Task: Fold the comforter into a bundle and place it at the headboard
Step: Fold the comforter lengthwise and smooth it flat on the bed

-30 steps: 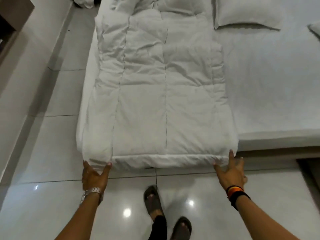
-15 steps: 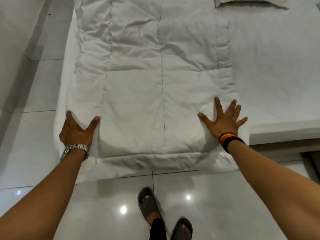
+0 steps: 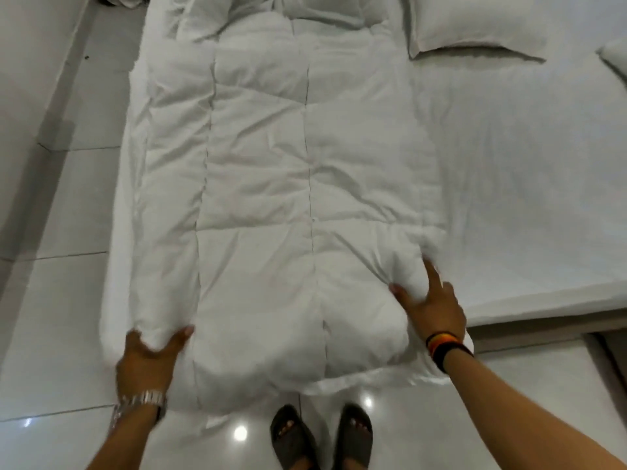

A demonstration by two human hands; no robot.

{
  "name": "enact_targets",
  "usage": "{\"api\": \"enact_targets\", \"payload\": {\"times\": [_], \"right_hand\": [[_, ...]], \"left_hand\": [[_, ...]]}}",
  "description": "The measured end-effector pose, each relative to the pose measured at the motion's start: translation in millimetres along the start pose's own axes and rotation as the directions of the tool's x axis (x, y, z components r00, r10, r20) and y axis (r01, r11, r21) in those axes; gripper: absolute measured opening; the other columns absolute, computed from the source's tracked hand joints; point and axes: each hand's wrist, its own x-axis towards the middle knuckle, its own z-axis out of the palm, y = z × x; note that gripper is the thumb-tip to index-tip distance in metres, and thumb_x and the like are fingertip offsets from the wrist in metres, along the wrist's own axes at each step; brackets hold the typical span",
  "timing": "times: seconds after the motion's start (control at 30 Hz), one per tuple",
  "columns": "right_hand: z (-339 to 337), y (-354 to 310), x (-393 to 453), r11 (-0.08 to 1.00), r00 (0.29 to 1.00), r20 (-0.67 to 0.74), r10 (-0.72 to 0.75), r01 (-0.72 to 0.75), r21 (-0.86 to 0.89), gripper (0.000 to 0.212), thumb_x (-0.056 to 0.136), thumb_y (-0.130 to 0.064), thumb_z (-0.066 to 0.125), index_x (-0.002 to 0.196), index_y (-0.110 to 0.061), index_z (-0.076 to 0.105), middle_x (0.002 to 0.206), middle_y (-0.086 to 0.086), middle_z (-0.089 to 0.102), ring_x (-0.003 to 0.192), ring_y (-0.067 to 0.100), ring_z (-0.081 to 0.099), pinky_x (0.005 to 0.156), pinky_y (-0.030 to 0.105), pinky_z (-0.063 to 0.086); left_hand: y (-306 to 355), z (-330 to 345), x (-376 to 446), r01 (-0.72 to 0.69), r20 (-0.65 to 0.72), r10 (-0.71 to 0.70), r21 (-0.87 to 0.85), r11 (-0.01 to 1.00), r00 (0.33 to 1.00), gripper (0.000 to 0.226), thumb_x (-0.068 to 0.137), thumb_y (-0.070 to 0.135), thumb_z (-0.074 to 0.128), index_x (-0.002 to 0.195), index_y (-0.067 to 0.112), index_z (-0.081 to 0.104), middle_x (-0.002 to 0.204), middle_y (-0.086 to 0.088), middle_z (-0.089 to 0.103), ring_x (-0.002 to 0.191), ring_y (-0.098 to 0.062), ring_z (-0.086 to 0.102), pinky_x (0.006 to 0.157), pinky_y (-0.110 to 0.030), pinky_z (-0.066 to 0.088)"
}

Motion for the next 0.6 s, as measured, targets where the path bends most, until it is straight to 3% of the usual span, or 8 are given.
{"api": "enact_targets", "payload": {"times": [0.1, 0.17, 0.23, 0.33, 0.4, 0.5, 0.53, 0.6], "right_hand": [[-9.2, -2.9, 18.0, 1.000, 0.997, -0.074, -0.018, 0.018, -0.001, 0.098, 0.067, -0.098, 0.052, 0.151, -0.051, 0.032, 0.139, 0.009, 0.047, 0.127, 0.037, 0.052, 0.103, 0.052, 0.047], [-19.7, -22.4, 56.4, 0.997, 0.992, -0.124, -0.036, 0.044, 0.063, 0.095, 0.070, -0.097, 0.050, 0.152, -0.052, 0.033, 0.160, 0.009, 0.032, 0.146, 0.035, 0.035, 0.116, 0.057, 0.032], [-27.9, -50.7, 103.5, 0.980, 0.998, -0.059, -0.011, 0.023, 0.199, 0.100, 0.070, -0.097, 0.051, 0.156, -0.057, 0.020, 0.169, 0.008, 0.021, 0.153, 0.033, 0.026, 0.121, 0.056, 0.026], [-34.9, -86.7, 160.2, 0.977, 0.994, 0.104, 0.046, -0.066, 0.204, 0.116, 0.067, -0.090, 0.065, 0.157, -0.060, -0.001, 0.161, 0.019, 0.031, 0.144, 0.043, 0.039, 0.117, 0.053, 0.036], [-40.4, -96.3, 174.5, 0.973, 0.991, 0.132, 0.009, -0.040, 0.229, 0.118, 0.071, -0.071, 0.080, 0.162, -0.050, 0.008, 0.155, 0.017, 0.044, 0.138, 0.041, 0.048, 0.112, 0.046, 0.042], [-55.3, -94.4, 174.4, 0.958, 0.991, -0.081, -0.104, 0.122, 0.259, 0.093, 0.078, -0.054, 0.085, 0.157, -0.042, 0.036, 0.146, 0.004, 0.057, 0.131, 0.029, 0.056, 0.107, 0.040, 0.045], [-60.7, -90.8, 174.4, 0.966, 0.987, -0.139, -0.083, 0.114, 0.231, 0.090, 0.078, -0.059, 0.082, 0.154, -0.045, 0.037, 0.143, 0.003, 0.056, 0.125, 0.029, 0.059, 0.103, 0.041, 0.047], [-62.0, -74.7, 168.5, 0.984, 0.993, -0.121, -0.003, 0.024, 0.176, 0.092, 0.076, -0.072, 0.074, 0.154, -0.051, 0.030, 0.141, 0.006, 0.046, 0.120, 0.034, 0.060, 0.099, 0.044, 0.048]], "left_hand": [[5.6, -3.9, 6.2, 0.080, 0.010, -0.080, 0.033, 0.996, 0.997, 0.141, 0.034, 0.089, 0.066, 0.150, 0.014, 0.040, 0.142, -0.030, 0.057, 0.126, -0.052, 0.057, 0.105, -0.054, 0.046], [35.9, -4.9, 24.3, 0.057, -0.028, -0.058, -0.036, 0.998, 0.998, 0.140, 0.040, 0.087, 0.071, 0.156, 0.019, 0.033, 0.154, -0.022, 0.049, 0.135, -0.047, 0.051, 0.113, -0.054, 0.042], [75.1, -4.4, 49.9, 0.047, -0.011, -0.049, -0.156, 0.987, 0.999, 0.128, 0.057, 0.082, 0.077, 0.160, 0.025, 0.026, 0.160, -0.017, 0.042, 0.140, -0.044, 0.046, 0.116, -0.053, 0.038], [129.6, 2.7, 96.9, 0.058, 0.014, -0.056, -0.232, 0.971, 0.998, 0.112, 0.072, 0.075, 0.075, 0.160, 0.028, 0.025, 0.161, -0.013, 0.039, 0.140, -0.040, 0.046, 0.114, -0.050, 0.038], [151.4, 10.5, 116.7, 0.058, 0.036, -0.055, -0.093, 0.994, 0.998, 0.115, 0.064, 0.076, 0.081, 0.155, 0.023, 0.034, 0.153, -0.015, 0.049, 0.133, -0.041, 0.053, 0.106, -0.050, 0.044], [157.4, 21.0, 117.9, 0.017, 0.001, -0.017, 0.043, 0.999, 1.000, 0.102, 0.060, 0.066, 0.090, 0.136, 0.008, 0.054, 0.134, -0.024, 0.062, 0.117, -0.045, 0.062, 0.090, -0.047, 0.051], [154.7, 23.3, 115.7, -0.003, -0.037, 0.006, 0.078, 0.997, 0.999, 0.093, 0.064, 0.063, 0.090, 0.129, 0.006, 0.057, 0.128, -0.026, 0.065, 0.112, -0.046, 0.063, 0.085, -0.045, 0.051], [149.2, 24.0, 105.9, -0.024, -0.095, 0.038, 0.148, 0.989, 0.995, 0.084, 0.073, 0.062, 0.084, 0.127, 0.006, 0.055, 0.122, -0.030, 0.065, 0.109, -0.048, 0.063, 0.081, -0.047, 0.050]]}}
